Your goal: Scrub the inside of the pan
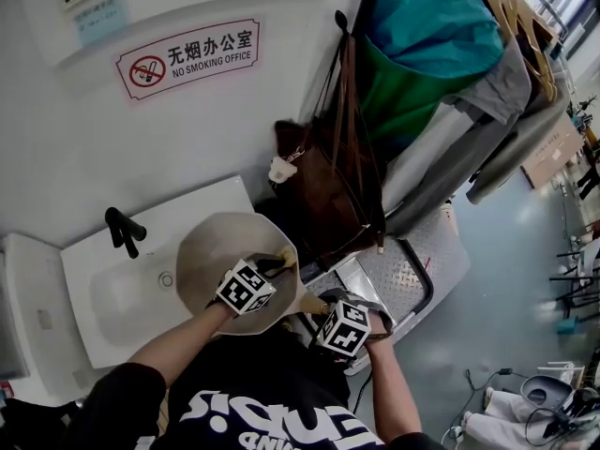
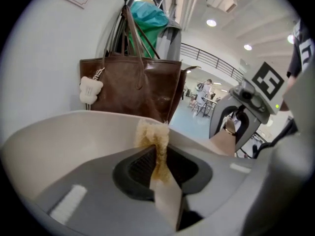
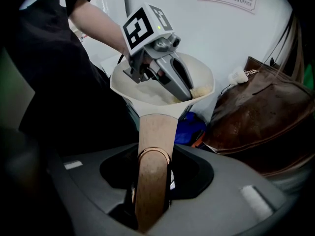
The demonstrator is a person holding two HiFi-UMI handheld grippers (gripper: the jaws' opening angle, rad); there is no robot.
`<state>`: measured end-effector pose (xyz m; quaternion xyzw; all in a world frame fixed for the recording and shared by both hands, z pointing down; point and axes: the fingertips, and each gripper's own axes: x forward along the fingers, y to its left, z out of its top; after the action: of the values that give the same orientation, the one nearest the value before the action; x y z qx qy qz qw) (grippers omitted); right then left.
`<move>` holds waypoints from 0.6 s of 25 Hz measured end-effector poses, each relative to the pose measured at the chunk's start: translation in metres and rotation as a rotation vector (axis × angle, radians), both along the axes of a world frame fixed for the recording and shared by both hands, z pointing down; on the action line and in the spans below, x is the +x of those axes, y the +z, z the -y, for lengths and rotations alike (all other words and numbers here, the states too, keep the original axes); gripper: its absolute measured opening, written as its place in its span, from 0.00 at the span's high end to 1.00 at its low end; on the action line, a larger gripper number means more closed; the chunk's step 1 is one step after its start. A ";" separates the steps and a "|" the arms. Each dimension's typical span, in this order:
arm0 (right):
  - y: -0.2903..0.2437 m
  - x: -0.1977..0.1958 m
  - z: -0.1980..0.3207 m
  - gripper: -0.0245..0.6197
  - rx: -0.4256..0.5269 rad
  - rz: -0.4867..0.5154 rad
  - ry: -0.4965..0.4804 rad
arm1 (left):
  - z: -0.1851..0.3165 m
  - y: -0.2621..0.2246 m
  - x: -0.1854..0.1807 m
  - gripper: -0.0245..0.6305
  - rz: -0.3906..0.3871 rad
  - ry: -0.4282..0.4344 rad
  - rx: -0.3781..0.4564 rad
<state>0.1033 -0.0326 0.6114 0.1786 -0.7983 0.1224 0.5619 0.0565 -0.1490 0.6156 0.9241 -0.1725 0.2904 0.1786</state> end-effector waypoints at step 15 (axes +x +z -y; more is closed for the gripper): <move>-0.002 -0.002 0.006 0.70 0.013 0.000 -0.004 | 0.044 0.002 -0.011 0.86 0.022 -0.130 0.052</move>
<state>0.1013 -0.0390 0.6094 0.1808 -0.7993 0.1163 0.5612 0.0458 -0.1934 0.6172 0.9121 -0.2415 0.2837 0.1710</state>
